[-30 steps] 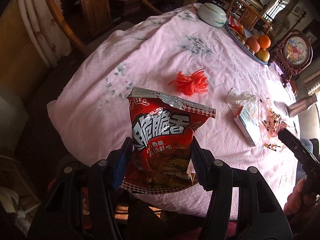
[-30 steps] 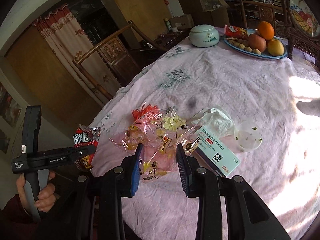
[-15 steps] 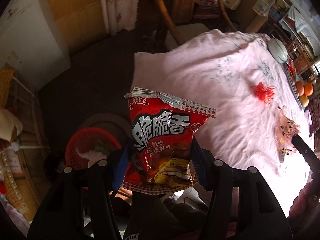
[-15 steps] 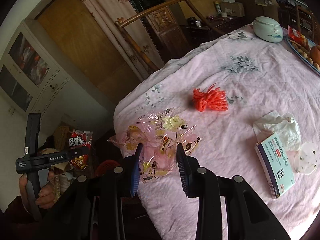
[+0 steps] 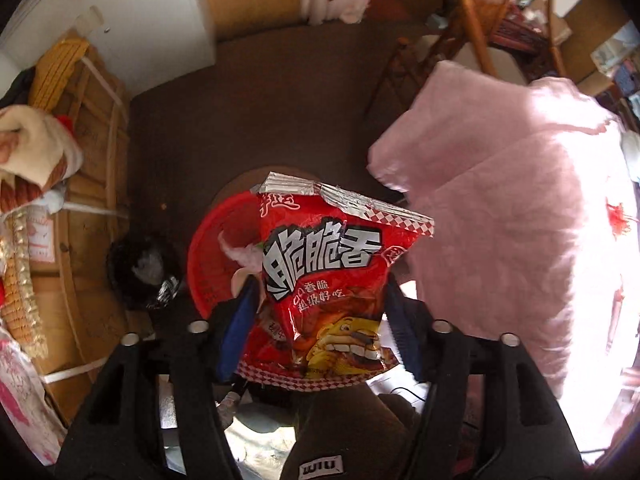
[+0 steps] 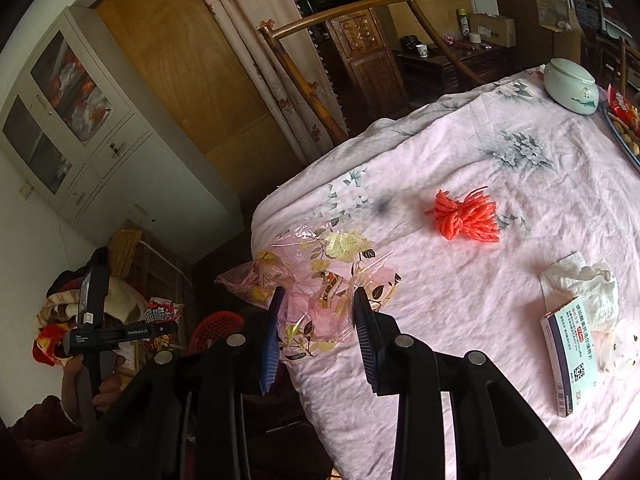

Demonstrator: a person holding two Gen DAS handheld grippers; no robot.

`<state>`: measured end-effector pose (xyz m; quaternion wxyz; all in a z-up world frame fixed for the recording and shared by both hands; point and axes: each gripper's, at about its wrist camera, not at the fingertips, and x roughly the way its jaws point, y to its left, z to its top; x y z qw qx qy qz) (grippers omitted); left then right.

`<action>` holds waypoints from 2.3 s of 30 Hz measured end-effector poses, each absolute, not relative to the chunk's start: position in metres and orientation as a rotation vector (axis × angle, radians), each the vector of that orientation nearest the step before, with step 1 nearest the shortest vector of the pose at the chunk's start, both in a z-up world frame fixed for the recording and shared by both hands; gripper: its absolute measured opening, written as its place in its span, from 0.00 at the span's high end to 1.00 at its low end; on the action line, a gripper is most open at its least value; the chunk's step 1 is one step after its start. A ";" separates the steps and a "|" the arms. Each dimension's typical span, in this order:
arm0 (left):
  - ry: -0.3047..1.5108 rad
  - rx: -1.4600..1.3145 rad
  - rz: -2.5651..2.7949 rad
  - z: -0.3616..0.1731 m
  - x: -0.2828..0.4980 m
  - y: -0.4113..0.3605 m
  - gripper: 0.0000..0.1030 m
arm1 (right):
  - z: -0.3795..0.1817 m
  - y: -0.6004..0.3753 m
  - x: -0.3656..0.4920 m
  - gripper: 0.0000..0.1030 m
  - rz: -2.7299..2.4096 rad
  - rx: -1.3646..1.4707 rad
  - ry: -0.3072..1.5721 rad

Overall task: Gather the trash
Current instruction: 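Carry both bags to the basket and open the left tool to drop the snack bag, then lower the candy bag over the basket and open the right tool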

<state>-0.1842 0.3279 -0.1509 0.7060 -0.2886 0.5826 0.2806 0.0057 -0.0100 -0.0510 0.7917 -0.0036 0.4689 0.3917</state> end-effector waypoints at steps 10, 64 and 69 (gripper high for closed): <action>1.292 -0.722 0.680 -0.155 -0.194 0.341 0.19 | -0.054 -0.005 0.000 0.66 0.848 -0.006 1.023; 1.191 -0.784 0.884 -0.123 -0.303 0.357 0.17 | -0.137 0.248 -0.130 0.37 1.469 -0.361 1.267; 1.182 -0.855 0.918 -0.130 -0.321 0.367 0.17 | -0.171 0.274 -0.138 0.34 1.459 -0.477 1.355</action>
